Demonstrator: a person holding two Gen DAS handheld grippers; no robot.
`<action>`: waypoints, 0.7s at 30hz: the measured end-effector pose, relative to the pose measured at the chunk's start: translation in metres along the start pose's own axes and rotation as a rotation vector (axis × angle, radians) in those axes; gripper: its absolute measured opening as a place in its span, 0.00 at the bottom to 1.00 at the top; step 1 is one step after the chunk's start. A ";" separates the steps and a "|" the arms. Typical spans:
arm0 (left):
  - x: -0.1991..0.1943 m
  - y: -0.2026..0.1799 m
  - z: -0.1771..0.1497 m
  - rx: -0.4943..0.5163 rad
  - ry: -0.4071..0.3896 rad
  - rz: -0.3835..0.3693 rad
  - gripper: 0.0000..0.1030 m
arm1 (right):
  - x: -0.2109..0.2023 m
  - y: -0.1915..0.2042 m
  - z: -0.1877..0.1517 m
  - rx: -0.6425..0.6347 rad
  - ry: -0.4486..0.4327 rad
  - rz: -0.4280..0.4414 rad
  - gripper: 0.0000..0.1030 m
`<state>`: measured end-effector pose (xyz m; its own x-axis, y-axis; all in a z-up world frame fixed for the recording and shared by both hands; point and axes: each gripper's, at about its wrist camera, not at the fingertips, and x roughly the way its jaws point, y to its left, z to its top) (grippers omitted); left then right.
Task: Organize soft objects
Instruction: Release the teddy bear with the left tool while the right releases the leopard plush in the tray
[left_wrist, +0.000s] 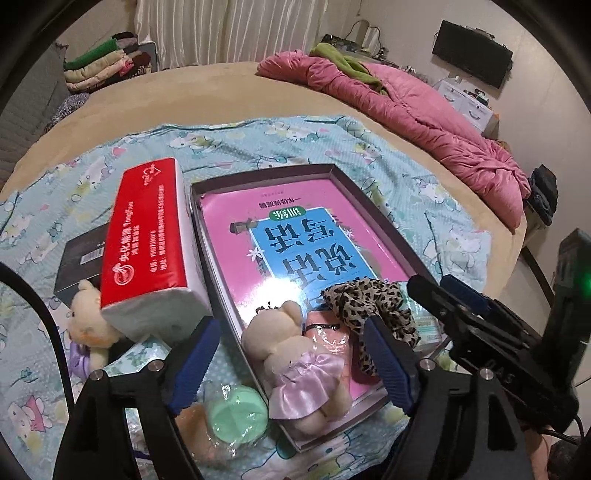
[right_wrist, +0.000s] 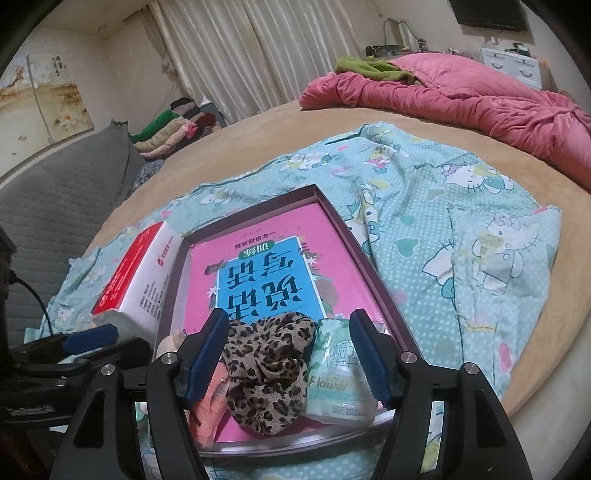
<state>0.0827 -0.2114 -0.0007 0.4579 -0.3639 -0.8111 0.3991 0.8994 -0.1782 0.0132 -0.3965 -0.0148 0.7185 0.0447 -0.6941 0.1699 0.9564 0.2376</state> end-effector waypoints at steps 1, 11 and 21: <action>-0.003 0.000 -0.001 0.000 -0.007 0.001 0.79 | 0.000 0.000 0.000 -0.001 -0.002 -0.002 0.72; -0.014 0.006 -0.009 0.000 -0.012 0.027 0.81 | -0.004 0.005 0.000 -0.023 -0.025 -0.015 0.75; -0.027 0.014 -0.016 0.003 -0.026 0.057 0.84 | -0.016 0.018 -0.001 -0.063 -0.070 -0.033 0.76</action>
<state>0.0634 -0.1855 0.0102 0.5005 -0.3181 -0.8052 0.3740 0.9182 -0.1302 0.0044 -0.3798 0.0000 0.7591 -0.0050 -0.6510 0.1528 0.9734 0.1707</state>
